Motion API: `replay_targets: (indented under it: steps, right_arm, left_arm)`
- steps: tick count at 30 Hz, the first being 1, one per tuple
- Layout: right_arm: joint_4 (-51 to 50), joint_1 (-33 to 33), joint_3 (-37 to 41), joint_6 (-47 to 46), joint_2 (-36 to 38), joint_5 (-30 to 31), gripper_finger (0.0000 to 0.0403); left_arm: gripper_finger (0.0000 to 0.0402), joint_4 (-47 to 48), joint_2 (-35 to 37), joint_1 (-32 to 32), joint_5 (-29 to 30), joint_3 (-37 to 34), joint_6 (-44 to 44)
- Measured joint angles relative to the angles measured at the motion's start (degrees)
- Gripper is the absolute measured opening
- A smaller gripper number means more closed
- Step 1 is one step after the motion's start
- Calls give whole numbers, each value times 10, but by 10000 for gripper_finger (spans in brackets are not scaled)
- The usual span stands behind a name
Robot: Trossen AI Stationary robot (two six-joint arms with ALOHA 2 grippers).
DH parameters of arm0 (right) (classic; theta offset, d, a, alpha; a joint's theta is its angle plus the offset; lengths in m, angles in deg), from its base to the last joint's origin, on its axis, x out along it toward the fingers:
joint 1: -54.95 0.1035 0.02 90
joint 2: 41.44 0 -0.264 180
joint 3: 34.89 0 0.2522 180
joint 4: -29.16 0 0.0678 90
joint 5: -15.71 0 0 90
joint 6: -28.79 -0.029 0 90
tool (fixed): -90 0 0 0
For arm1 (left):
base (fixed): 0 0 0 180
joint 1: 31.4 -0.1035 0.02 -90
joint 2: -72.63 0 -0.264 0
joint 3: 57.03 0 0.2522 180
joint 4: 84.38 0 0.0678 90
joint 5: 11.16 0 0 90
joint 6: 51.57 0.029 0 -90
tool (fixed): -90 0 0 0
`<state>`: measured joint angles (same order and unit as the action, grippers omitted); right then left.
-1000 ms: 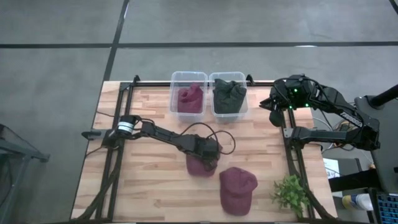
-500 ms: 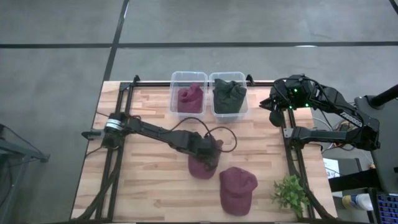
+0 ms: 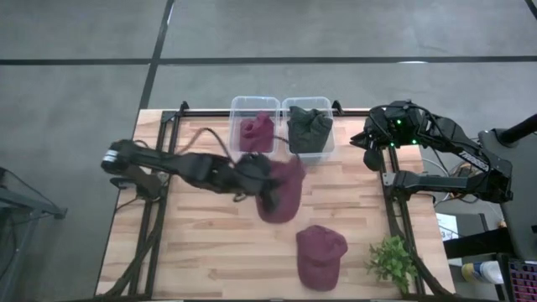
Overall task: Pick & Place hat
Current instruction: Put the top red cap into the left transparent bin
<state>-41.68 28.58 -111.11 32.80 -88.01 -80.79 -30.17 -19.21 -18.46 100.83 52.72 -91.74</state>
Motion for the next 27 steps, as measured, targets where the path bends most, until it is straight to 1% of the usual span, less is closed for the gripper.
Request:
replay_targets:
  steps: [4,8,12,16,21,23,27]
  right_arm:
    - [0,0,0,1,0,0,59]
    - [1,0,0,1,0,0,59]
    - [1,0,0,1,0,0,59]
    - [1,0,0,1,0,0,59]
    - [2,0,0,1,0,0,59]
    - [2,0,0,1,0,0,59]
    - [2,0,0,1,0,1,59]
  left_arm:
    - [0,2,44,0,64,6,21]
    - [0,14,75,-6,123,6,67]
    - [0,22,98,-30,161,5,116]
    - [0,19,111,-70,187,5,185]
    - [0,16,111,-139,189,5,277]
    - [0,16,108,-169,177,5,315]
    - [0,14,100,-224,139,3,360]
